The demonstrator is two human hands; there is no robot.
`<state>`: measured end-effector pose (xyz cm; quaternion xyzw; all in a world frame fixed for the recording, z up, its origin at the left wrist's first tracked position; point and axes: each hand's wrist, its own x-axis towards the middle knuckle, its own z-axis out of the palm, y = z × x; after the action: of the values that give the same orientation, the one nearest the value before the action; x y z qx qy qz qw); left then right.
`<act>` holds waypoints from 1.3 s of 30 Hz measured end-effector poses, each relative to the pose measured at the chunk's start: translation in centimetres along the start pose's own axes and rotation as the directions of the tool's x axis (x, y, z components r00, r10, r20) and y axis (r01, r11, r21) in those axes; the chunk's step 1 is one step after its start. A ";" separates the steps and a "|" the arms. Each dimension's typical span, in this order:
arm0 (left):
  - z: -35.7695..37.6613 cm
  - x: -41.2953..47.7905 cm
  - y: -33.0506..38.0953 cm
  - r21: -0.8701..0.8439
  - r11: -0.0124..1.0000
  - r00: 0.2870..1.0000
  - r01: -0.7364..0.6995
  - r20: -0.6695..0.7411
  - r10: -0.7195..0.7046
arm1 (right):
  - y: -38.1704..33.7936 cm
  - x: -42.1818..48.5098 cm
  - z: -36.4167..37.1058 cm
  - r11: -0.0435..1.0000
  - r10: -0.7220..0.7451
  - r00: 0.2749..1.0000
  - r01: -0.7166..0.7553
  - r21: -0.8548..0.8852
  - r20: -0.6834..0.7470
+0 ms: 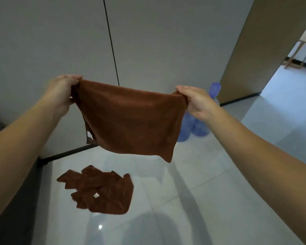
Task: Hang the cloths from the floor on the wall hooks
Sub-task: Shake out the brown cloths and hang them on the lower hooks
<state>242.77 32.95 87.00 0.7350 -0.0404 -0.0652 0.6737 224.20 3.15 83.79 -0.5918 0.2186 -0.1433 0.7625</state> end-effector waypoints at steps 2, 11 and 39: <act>1.5 -1.3 5.1 0.020 0.999 0.998 -0.033 0.063 0.032 | -5.5 -2.7 -1.2 0.999 -0.031 0.998 0.030 -0.020 -0.050; 8.5 -9.9 20.1 -0.057 0.978 0.898 -0.200 0.389 0.207 | -20.1 -21.2 -6.4 1.000 -0.014 0.970 0.013 -0.004 -0.244; 36.8 -74.7 29.1 -0.326 0.945 0.129 -0.035 0.936 0.327 | -19.8 -91.8 -24.6 0.915 -0.168 0.128 0.389 -0.106 -0.978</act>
<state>164.24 5.14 116.00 0.4227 -0.5492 -0.4477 0.5651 133.35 21.26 112.89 -0.3247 0.5230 -0.6433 0.4551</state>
